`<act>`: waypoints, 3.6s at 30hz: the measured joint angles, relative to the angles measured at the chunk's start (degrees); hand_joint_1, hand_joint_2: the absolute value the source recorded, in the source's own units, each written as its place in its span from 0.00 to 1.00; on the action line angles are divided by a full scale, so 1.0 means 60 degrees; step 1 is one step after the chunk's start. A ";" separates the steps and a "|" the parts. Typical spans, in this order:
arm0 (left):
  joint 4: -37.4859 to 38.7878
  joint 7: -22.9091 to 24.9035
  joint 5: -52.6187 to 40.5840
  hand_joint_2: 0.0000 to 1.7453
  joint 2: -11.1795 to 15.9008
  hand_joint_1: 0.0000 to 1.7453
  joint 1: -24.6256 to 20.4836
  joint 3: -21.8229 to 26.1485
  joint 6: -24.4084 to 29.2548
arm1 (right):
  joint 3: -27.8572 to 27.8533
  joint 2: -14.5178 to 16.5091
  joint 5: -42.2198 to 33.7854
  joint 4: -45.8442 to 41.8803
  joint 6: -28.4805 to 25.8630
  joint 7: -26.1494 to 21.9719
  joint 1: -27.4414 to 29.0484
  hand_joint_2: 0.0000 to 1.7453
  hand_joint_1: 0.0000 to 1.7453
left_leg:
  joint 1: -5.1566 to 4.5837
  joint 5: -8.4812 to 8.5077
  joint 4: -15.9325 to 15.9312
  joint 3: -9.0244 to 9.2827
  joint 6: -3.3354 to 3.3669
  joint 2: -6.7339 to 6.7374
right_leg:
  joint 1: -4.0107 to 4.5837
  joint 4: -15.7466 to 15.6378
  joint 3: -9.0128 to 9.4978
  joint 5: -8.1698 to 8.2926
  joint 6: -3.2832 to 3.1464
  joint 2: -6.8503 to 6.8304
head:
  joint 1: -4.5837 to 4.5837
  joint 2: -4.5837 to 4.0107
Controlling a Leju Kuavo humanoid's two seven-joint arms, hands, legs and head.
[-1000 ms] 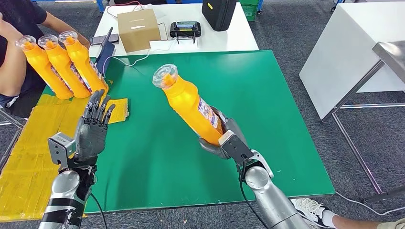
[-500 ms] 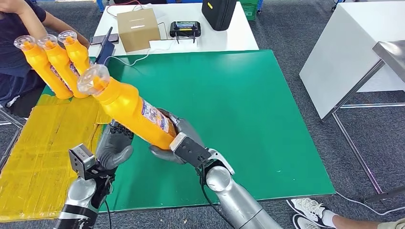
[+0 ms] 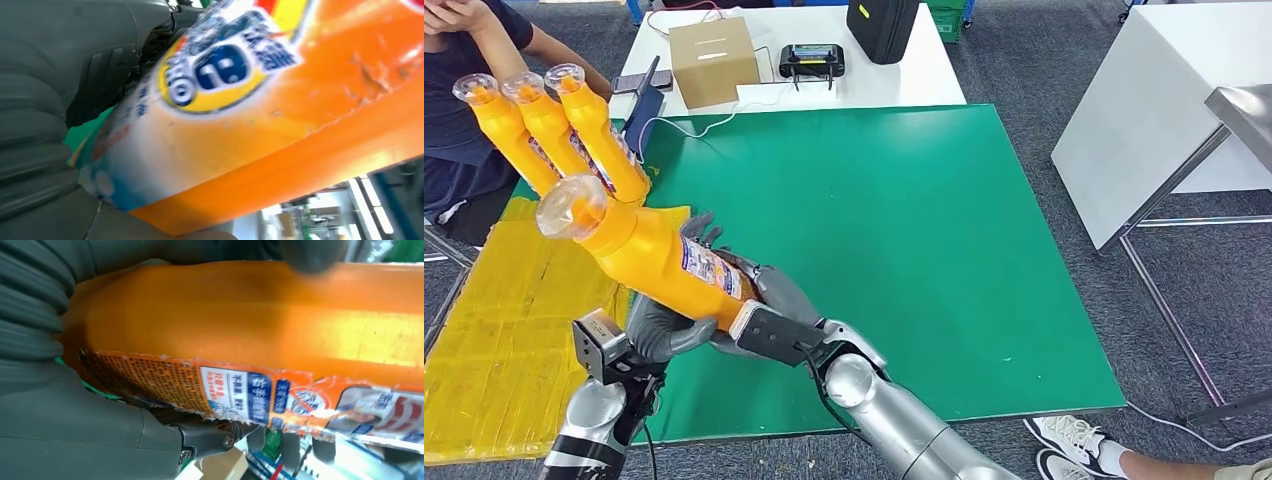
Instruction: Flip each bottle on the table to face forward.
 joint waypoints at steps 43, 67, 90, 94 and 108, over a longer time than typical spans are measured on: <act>-0.0779 -0.0314 0.0055 1.00 0.0356 0.00 0.0348 0.1378 0.0227 | -0.1853 -0.1566 -0.0240 -0.2368 -0.0165 -0.0300 0.1686 1.00 1.00 | -0.0007 -0.0001 0.0001 -0.0025 0.0001 0.0000 | -0.0002 -0.0001 -0.0021 0.0003 0.0001 0.0004 | 0.0001 0.0000; -0.0650 -0.0219 0.0259 1.00 0.0231 0.00 0.0169 0.1334 -0.0123 | -0.0431 -0.0613 0.0743 -0.0879 0.0130 -0.0023 0.0823 1.00 1.00 | -0.0001 0.0001 0.0000 -0.0027 -0.0001 0.0000 | 0.0000 0.0000 -0.0024 0.0002 0.0000 0.0004 | 0.0003 0.0000; -0.0438 -0.0341 0.0117 1.00 0.0304 0.25 0.0130 0.1080 -0.0305 | 0.0557 -0.0133 0.0634 0.0313 0.0163 0.0111 0.0003 1.00 1.00 | -0.0002 0.0001 0.0001 -0.0028 -0.0001 0.0001 | 0.0000 0.0000 -0.0027 0.0002 0.0000 0.0005 | 0.0002 0.0000; -0.0431 -0.0408 -0.0087 1.00 0.0330 1.00 0.0130 0.1035 -0.0260 | 0.0630 -0.0134 0.0600 0.0370 0.0144 0.0126 -0.0011 1.00 1.00 | -0.0001 0.0001 0.0001 -0.0028 -0.0001 0.0001 | 0.0001 0.0000 -0.0027 0.0002 0.0000 0.0005 | 0.0002 0.0000; -0.0379 -0.0592 -0.0227 1.00 0.0420 1.00 0.0132 0.0924 -0.0284 | 0.0723 -0.0137 0.0564 0.0502 0.0120 0.0134 -0.0051 1.00 1.00 | -0.0001 0.0001 0.0001 -0.0028 -0.0001 0.0001 | 0.0000 0.0000 -0.0026 0.0002 0.0000 0.0005 | 0.0002 0.0000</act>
